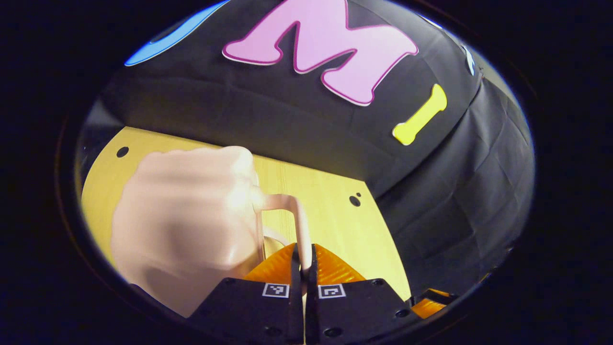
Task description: First open the suitcase, pack the skin care products into it, and then close the suitcase.
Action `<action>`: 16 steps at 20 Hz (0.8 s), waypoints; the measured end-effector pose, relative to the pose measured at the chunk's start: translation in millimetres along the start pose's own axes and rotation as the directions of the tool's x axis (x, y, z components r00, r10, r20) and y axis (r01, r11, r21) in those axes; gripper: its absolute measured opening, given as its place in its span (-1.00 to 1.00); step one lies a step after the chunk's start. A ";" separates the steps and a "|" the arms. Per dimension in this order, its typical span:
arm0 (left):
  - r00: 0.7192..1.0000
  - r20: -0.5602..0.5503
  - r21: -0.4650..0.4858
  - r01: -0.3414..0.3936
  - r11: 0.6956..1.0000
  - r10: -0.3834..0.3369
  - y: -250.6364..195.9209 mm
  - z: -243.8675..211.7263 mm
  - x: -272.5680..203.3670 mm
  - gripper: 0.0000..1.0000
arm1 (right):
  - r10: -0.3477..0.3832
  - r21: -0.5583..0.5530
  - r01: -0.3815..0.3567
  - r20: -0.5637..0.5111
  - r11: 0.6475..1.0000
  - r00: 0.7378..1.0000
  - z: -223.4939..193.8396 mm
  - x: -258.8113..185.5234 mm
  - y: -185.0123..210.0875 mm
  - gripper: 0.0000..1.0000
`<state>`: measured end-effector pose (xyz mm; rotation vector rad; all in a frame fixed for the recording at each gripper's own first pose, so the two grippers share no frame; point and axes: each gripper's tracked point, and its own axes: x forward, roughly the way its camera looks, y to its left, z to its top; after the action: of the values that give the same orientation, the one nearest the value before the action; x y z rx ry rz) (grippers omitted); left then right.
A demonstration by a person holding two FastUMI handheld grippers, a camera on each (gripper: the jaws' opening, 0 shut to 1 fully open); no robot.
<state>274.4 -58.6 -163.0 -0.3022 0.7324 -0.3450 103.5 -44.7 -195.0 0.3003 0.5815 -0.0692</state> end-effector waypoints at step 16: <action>0.853 0.517 0.206 -0.207 0.956 0.073 -43.3 67.7 -211.0 0.93 | 0.053 -0.121 -0.028 0.205 0.992 0.977 100.6 -51.4 -24.8 0.94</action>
<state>166.7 -1.7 27.0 -0.0817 0.1820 -0.2006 110.3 -99.4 -93.3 0.1876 0.3695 -0.0266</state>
